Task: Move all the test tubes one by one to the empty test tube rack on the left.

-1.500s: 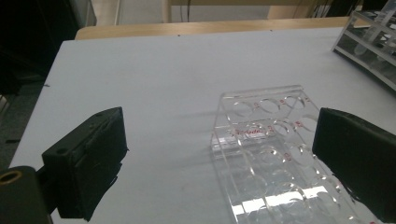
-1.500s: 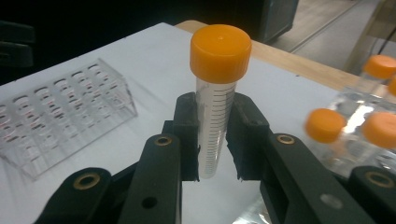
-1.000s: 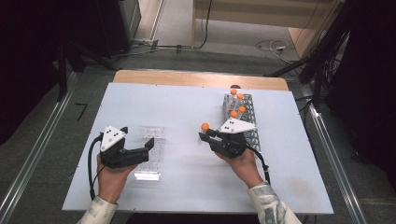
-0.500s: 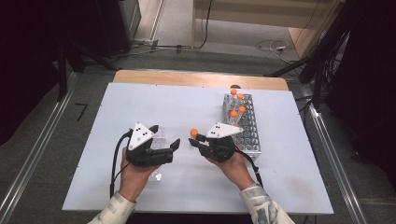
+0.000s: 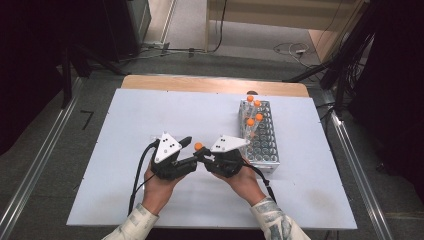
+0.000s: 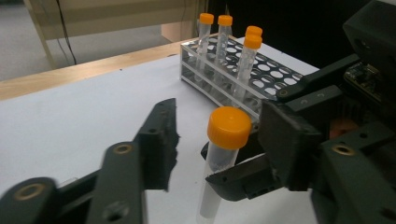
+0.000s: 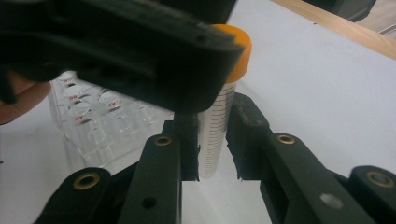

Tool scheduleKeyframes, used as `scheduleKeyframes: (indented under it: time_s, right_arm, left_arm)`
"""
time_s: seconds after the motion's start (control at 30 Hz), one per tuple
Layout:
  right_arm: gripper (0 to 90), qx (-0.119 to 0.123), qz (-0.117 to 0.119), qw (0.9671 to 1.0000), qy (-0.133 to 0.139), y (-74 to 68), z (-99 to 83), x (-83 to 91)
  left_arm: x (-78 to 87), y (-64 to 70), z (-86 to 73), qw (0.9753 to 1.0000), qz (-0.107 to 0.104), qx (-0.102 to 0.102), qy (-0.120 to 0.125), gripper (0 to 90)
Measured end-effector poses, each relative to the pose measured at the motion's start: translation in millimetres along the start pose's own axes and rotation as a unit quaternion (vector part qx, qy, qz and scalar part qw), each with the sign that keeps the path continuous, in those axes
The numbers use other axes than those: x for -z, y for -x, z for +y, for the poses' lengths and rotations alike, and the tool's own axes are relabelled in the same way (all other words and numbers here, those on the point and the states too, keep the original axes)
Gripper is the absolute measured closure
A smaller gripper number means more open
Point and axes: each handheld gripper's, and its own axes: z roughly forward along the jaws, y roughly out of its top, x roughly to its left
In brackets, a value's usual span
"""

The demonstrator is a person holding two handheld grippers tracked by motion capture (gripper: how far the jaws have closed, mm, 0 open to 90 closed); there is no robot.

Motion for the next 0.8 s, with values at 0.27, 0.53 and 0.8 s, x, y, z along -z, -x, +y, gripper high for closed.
scheduleKeyframes:
  time_s: [0.27, 0.53, 0.8]
  right_arm:
    - [72.1, -0.003, 0.004, 1.0, 0.001, 0.7, 0.4, 1.9]
    - [72.1, -0.003, 0.005, 1.0, 0.0, 1.1, 0.2, 1.8]
    - [58.4, -0.01, 0.019, 0.9998, -0.001, 2.4, 0.0, 1.9]
  left_arm:
    - [-3.0, 0.8, -1.5, 0.9999, -0.006, -0.009, -0.012, 60.7]
    - [-4.9, 1.4, -1.8, 0.9997, -0.016, -0.012, -0.012, 69.3]
    - [-5.1, 1.8, -1.0, 0.9998, -0.011, -0.012, -0.013, 70.6]
